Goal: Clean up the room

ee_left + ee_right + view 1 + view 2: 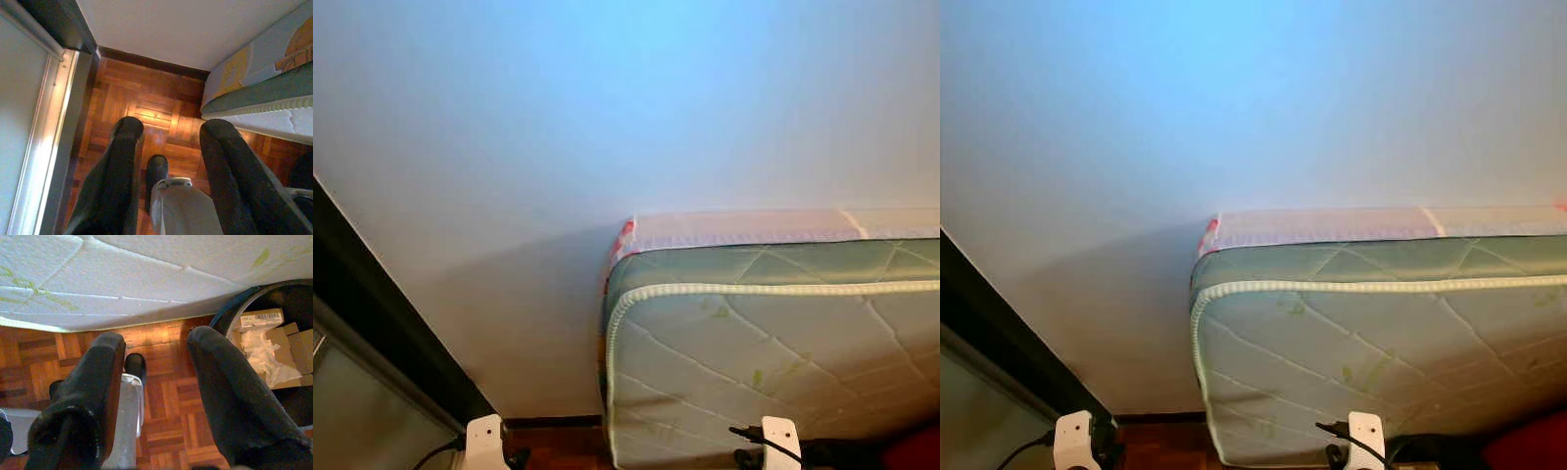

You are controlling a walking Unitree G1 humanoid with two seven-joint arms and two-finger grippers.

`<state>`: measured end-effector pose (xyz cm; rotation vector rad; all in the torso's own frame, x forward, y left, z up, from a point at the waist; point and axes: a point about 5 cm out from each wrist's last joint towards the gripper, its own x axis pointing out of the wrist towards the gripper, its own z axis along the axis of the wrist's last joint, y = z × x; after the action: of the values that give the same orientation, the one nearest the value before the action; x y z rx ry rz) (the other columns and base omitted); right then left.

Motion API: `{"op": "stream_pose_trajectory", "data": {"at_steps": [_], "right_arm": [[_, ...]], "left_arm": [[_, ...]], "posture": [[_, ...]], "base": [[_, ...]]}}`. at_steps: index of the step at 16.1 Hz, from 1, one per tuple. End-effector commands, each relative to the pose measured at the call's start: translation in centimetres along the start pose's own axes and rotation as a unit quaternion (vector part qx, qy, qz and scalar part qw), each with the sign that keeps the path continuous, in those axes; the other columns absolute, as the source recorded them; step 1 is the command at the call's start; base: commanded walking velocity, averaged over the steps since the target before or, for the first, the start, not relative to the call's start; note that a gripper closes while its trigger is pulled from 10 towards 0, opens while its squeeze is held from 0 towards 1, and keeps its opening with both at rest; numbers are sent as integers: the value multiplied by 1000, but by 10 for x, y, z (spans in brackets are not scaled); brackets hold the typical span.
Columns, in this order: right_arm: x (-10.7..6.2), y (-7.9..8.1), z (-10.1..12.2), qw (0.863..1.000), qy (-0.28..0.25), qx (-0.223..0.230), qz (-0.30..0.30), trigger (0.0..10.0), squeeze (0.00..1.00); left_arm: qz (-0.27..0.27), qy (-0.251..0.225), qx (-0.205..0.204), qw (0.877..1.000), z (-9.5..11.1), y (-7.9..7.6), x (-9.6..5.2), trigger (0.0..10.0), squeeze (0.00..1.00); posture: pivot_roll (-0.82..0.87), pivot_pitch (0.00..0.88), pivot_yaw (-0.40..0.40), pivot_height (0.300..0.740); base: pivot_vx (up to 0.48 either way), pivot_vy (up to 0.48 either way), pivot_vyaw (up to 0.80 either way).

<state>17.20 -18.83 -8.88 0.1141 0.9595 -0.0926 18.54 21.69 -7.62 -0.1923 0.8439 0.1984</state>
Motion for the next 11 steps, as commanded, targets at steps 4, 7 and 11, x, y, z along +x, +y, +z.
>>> {"op": "stream_pose_trajectory", "data": {"at_steps": [4, 7, 11], "right_arm": [[0, -22, 14, 998, 18, -61, 0, 10000, 0], [0, -22, 14, 998, 18, -60, 0, 10000, 0], [0, -23, 14, 998, 18, -62, 0, 10000, 0]], "left_arm": [[43, 83, 75, 993, -35, 43, -17, 10000, 0], [41, 82, 76, 993, -34, 41, -16, 10000, 0], [38, 80, 76, 993, -34, 36, -15, 10000, 0]], "posture": [[30, 0, -6, 740], [29, 0, -6, 740], [28, 0, -8, 740]], "base": [[0, 0, 0], [0, 0, 0], [0, 0, 0]]}}
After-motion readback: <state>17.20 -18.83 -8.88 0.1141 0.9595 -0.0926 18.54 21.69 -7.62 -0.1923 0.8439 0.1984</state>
